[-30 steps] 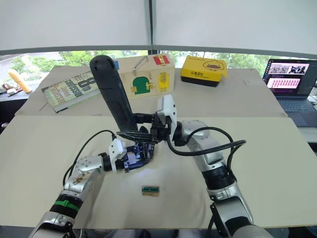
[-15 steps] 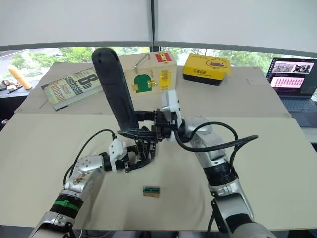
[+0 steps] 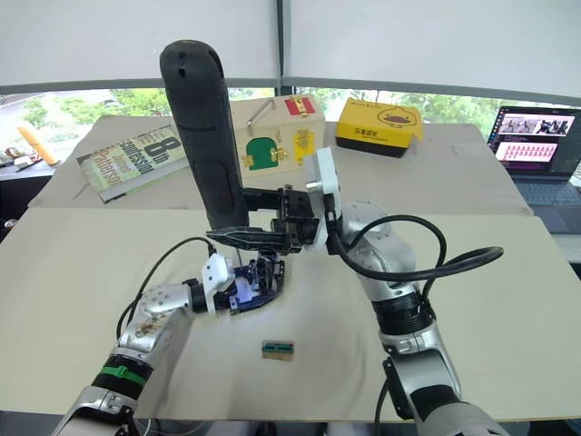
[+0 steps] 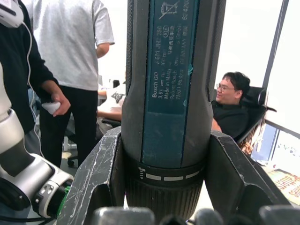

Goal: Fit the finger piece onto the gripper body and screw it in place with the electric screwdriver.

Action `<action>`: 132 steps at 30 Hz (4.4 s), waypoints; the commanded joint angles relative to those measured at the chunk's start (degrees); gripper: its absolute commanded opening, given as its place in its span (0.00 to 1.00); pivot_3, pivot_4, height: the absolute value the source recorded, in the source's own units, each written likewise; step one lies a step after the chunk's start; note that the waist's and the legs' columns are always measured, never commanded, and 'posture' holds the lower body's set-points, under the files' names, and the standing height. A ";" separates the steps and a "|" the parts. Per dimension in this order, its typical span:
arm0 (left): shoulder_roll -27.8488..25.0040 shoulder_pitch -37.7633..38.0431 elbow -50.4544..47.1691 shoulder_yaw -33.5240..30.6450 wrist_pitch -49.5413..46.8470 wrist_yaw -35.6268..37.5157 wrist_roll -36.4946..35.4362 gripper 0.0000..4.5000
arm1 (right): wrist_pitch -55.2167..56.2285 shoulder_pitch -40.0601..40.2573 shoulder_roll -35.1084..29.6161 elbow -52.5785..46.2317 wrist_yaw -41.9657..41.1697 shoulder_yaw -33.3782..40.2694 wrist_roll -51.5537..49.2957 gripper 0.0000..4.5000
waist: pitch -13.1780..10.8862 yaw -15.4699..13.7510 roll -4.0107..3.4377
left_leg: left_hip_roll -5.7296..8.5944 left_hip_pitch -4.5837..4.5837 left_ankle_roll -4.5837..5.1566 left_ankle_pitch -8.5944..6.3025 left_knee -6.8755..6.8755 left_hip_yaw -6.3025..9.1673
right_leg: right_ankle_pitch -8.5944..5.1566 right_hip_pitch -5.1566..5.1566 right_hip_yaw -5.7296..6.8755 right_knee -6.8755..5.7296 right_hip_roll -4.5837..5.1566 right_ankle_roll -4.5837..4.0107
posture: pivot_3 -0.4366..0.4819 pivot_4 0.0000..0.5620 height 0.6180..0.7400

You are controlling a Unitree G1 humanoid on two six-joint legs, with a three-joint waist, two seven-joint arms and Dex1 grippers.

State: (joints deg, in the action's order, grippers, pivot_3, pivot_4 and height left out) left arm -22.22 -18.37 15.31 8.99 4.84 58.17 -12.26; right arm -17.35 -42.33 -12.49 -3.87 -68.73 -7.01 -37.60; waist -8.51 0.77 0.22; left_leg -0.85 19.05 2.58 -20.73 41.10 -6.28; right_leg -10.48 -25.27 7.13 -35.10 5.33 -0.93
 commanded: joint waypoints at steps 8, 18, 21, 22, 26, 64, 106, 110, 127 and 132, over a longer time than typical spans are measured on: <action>-7.12 5.43 -3.25 -4.28 -1.03 4.74 -3.70 0.99 | -8.76 -1.29 -6.06 -13.14 1.86 7.06 -12.63 0.43 | -0.05 0.56 -0.09 | -0.05 -0.03 -0.02 0.01 -0.10 -0.02 | 0.00 -0.05 0.00 0.00 -0.03 -0.01 | 0.48 0.27 1.00; -18.24 15.32 -5.23 -15.26 6.05 17.18 -11.69 0.99 | -7.12 16.57 -21.33 -20.47 -0.51 15.36 -11.75 0.43 | -0.17 -0.10 -0.11 | 0.02 0.24 -0.02 0.00 -0.12 -0.10 | -0.02 -0.45 -0.07 0.15 0.16 0.00 | 0.48 0.27 1.00; -20.68 18.24 -5.50 -15.17 6.90 22.30 -12.32 0.99 | -4.73 21.84 -22.66 -20.90 -1.57 16.27 -10.02 0.43 | -0.18 -0.11 -0.12 | -0.02 0.22 -0.05 0.01 -0.12 -0.12 | -0.03 -0.49 -0.07 0.10 0.09 -0.03 | 0.48 0.27 1.00; -20.87 18.77 -6.50 -15.03 6.58 23.07 -12.82 0.99 | -3.69 22.82 -22.71 -20.92 -1.66 16.18 -9.18 0.43 | -0.19 -0.11 -0.14 | -0.01 0.22 -0.05 0.01 -0.12 -0.17 | -0.03 -0.50 -0.09 0.10 0.09 -0.03 | 0.48 0.27 1.00; -19.75 19.99 -12.73 -13.05 3.66 22.64 -13.97 0.99 | -2.53 22.40 -20.20 -22.10 1.03 13.95 -8.24 0.43 | -0.24 -0.11 -0.11 | 0.01 0.23 -0.04 0.01 -0.05 -0.23 | -0.01 -0.54 -0.17 0.06 0.12 -0.03 | 0.48 0.27 1.00; -9.59 18.47 -21.96 9.03 -3.18 4.91 2.28 0.99 | 5.25 23.91 -8.45 -17.37 -3.82 -7.04 2.29 0.43 | -0.20 -1.34 -0.19 | 0.03 -0.20 0.04 -0.02 0.18 -0.05 | -0.01 0.05 -0.19 -0.01 0.10 -0.07 | 0.48 0.27 1.00; -8.72 17.88 -20.94 9.15 -4.29 4.11 1.80 0.99 | 5.47 23.22 -10.41 -16.29 -4.02 -5.37 2.70 0.43 | -0.20 -1.45 -0.20 | 0.02 -0.23 0.07 -0.02 0.21 0.01 | 0.00 0.10 -0.16 -0.04 0.22 -0.09 | 0.48 0.27 1.00; -8.55 17.70 -20.78 9.27 -4.37 4.07 1.88 0.99 | 5.45 23.36 -10.48 -16.30 -4.07 -5.45 2.73 0.43 | -0.20 -1.45 -0.20 | 0.02 -0.23 0.07 -0.02 0.21 0.01 | 0.01 0.10 -0.16 -0.04 0.23 -0.08 | 0.48 0.27 1.00; -8.39 17.32 -20.41 9.42 -4.59 4.13 1.87 0.99 | 5.63 23.68 -10.01 -15.92 -3.63 -6.10 3.73 0.43 | -0.20 -1.52 -0.20 | 0.02 -0.22 0.12 -0.04 0.21 0.04 | 0.01 0.10 -0.12 -0.04 0.30 -0.08 | 0.48 0.27 1.00; -8.38 17.36 -20.40 9.49 -4.62 4.10 1.91 0.99 | 5.55 23.72 -10.10 -15.93 -3.70 -6.10 3.87 0.43 | -0.20 -1.51 -0.20 | 0.02 -0.22 0.12 -0.04 0.21 0.04 | 0.01 0.10 -0.12 -0.04 0.30 -0.08 | 0.48 0.27 1.00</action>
State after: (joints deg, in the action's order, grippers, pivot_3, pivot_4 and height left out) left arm -30.81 -1.54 -7.49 17.44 2.12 63.18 -11.25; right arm -13.79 -17.97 -23.06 -18.44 -72.36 -14.11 -32.77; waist -8.71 -0.74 0.02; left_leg -0.82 18.83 2.70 -20.77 41.31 -6.23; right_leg -10.47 -25.17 7.00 -35.14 5.62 -1.01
